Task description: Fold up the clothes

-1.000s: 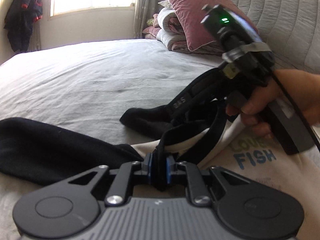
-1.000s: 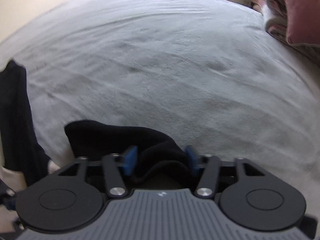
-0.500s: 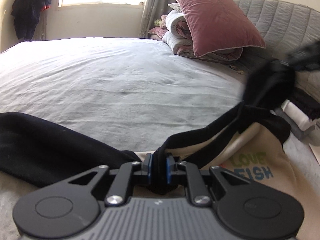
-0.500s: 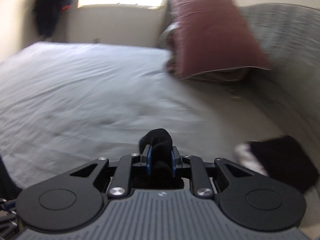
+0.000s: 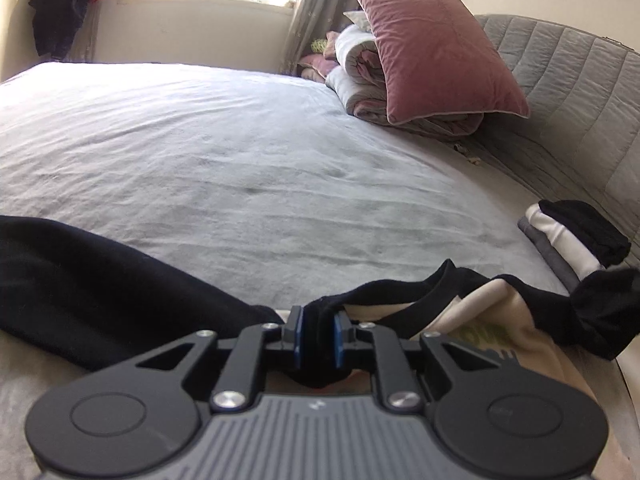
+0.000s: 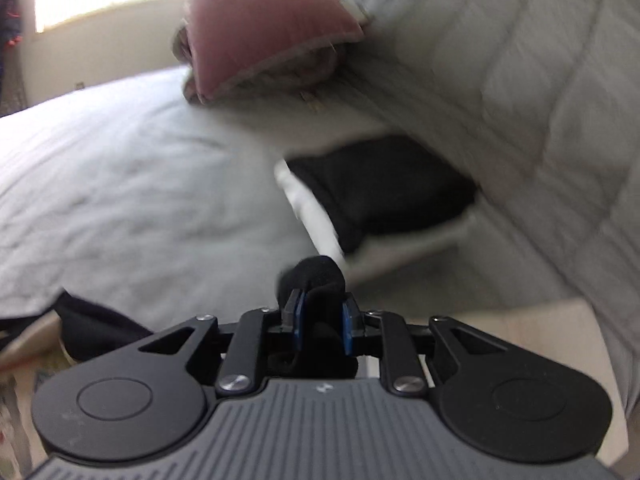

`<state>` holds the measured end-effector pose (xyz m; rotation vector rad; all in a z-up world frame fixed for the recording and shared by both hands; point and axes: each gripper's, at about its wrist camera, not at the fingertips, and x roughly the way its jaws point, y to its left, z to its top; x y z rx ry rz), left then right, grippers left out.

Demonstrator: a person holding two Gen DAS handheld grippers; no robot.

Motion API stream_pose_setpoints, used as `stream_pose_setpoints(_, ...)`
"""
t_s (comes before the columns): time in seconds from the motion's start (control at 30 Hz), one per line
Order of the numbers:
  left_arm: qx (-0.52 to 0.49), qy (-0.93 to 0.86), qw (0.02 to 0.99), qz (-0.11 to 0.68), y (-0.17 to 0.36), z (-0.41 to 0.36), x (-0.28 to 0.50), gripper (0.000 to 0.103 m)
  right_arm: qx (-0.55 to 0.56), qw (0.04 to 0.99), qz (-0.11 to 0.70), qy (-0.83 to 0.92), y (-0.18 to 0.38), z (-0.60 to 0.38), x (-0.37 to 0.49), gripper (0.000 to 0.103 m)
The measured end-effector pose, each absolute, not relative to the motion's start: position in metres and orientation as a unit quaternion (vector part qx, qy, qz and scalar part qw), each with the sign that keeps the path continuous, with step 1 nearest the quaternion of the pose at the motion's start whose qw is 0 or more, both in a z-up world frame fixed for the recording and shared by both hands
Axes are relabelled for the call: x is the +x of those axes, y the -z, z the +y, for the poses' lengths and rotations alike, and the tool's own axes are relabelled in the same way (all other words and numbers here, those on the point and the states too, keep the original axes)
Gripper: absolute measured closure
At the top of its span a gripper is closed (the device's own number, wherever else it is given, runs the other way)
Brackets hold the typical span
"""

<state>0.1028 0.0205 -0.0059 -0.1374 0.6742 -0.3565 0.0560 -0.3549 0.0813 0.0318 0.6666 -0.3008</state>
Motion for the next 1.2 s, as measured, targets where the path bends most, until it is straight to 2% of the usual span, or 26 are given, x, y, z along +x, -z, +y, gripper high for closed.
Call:
stream_pose_setpoints(0.07, -0.063, 0.188, 0.921, 0.335, 0.004, 0.023, 0.102, 0.086, 0.025, 0.931, 0.333, 0.145, -0.077, -0.359, 0.048, 0.078)
stream_pose_setpoints(0.13, -0.059, 0.202, 0.916, 0.341, 0.003, 0.026, 0.101, 0.079, 0.035, 0.928, 0.341, 0.144, -0.074, -0.364, 0.040, 0.071)
stream_pose_setpoints(0.2, -0.054, 0.216, 0.912, 0.344, 0.000, 0.031, 0.100, 0.064, 0.045, 0.926, 0.348, 0.142, -0.070, -0.368, 0.032, 0.060)
stream_pose_setpoints(0.27, -0.044, 0.223, 0.912, 0.342, -0.004, 0.035, 0.098, 0.052, 0.055, 0.922, 0.356, 0.140, -0.066, -0.372, 0.024, 0.044)
stream_pose_setpoints(0.47, 0.016, 0.264, 0.911, 0.317, -0.014, 0.044, 0.092, 0.031, 0.088, 0.927, 0.349, 0.100, -0.065, -0.364, 0.018, 0.044)
stream_pose_setpoints(0.67, 0.006, 0.319, 0.895, 0.313, -0.015, 0.053, 0.095, 0.029, 0.098, 0.932, 0.347, 0.028, -0.057, -0.333, 0.048, 0.044)
stream_pose_setpoints(0.93, 0.060, 0.304, 0.900, 0.306, 0.006, 0.036, 0.101, 0.028, 0.053, 0.934, 0.345, -0.074, -0.033, -0.298, 0.101, 0.044)
stream_pose_setpoints(1.03, 0.060, 0.301, 0.902, 0.303, 0.007, 0.035, 0.102, 0.030, 0.047, 0.936, 0.337, -0.094, -0.021, -0.293, 0.117, 0.044)
stream_pose_setpoints(1.2, 0.060, 0.296, 0.906, 0.298, 0.010, 0.033, 0.104, 0.040, 0.062, 0.935, 0.328, -0.123, -0.001, -0.296, 0.134, 0.044)
